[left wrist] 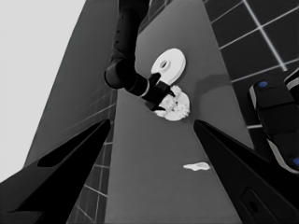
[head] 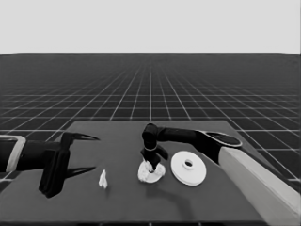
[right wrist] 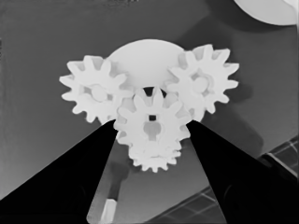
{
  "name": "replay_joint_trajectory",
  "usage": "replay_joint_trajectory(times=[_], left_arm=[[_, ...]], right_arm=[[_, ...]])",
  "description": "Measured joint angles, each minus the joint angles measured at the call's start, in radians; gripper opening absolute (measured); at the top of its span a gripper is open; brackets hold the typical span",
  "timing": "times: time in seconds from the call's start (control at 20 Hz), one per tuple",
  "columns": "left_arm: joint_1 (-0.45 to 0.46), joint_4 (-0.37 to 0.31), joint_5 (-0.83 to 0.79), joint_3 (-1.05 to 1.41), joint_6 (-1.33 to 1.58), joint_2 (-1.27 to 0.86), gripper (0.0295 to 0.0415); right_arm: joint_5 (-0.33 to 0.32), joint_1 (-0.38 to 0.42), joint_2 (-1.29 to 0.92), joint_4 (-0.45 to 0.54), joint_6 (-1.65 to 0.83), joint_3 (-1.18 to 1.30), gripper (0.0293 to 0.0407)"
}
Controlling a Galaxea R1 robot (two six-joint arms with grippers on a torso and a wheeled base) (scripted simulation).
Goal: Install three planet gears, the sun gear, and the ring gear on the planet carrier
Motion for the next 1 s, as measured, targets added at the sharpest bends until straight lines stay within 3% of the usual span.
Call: replay_joint_trajectory(times=[0.8,0.9,1.0], left_arm=[[0.000,0.000,0.000,0.000,0.000,0.000,0.0385],[0.000,0.000,0.000,0.000,0.000,0.000,0.0385],[0.000,0.000,0.000,0.000,0.000,0.000,0.0385]], right_arm=[[0.000,-0.001,0.000,0.000,0.168,0.000,0.0311],[0.000,-0.001,0.000,0.000,0.177,0.000,0.0371],[0.000,-0.001,0.000,0.000,0.181,0.000,0.0383]])
